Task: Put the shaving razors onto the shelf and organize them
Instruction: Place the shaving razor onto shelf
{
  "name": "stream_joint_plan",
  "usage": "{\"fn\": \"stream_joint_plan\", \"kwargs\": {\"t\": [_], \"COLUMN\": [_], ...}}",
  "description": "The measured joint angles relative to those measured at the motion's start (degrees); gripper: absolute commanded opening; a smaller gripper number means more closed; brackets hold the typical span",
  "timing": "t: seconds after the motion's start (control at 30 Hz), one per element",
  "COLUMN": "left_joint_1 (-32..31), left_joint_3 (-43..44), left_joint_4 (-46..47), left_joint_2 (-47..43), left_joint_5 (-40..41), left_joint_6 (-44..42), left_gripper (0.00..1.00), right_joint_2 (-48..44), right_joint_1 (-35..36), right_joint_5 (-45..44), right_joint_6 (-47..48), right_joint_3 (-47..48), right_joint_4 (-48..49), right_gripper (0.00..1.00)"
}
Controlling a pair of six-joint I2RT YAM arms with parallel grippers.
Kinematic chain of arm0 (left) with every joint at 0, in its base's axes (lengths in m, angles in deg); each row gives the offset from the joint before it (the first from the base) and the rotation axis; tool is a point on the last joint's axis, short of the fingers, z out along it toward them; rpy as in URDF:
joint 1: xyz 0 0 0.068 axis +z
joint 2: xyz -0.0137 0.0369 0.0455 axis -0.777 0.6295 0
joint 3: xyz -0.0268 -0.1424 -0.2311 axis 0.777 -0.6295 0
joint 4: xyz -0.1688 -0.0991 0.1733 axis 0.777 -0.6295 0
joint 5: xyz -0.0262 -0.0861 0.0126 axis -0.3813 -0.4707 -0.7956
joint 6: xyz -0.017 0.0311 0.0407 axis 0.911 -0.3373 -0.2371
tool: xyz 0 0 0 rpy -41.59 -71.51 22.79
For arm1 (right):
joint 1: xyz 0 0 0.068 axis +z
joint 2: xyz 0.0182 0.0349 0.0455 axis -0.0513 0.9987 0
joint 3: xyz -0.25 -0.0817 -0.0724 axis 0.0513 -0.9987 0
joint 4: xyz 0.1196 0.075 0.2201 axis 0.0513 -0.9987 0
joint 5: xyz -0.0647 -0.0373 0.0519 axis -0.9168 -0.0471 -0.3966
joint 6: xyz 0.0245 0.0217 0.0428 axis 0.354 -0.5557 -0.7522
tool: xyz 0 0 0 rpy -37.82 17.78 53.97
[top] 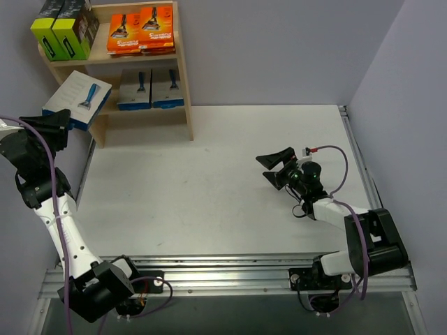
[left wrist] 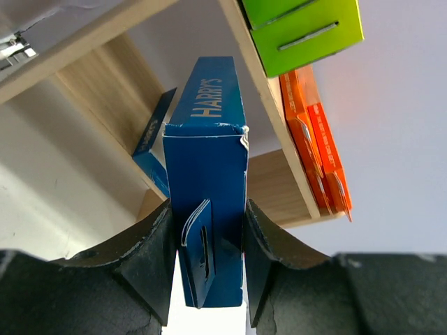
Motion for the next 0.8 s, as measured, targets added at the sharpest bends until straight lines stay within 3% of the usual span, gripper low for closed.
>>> {"fn": "stream_joint_plan", "kwargs": {"t": [0.37, 0.8], "left_joint_1": [0.3, -4.4], "left_joint_3": [-9.6, -11.5], "left_joint_4": [15.5, 31.7], "left_joint_2": [5.8, 15.5], "left_joint_5": [5.6, 12.7], "left_joint_6": [5.4, 5.4], "left_gripper": [0.02, 0.02], "right_joint_2": [6.3, 16.2], "right_joint_1": [-0.3, -2.0], "right_joint_5": [2.1, 5.0], "right_joint_6": [1.5, 0.5], "right_joint_3": [4.1, 4.8], "right_joint_4": [5.2, 12.7], "right_gripper": [0.99, 0.97]}}
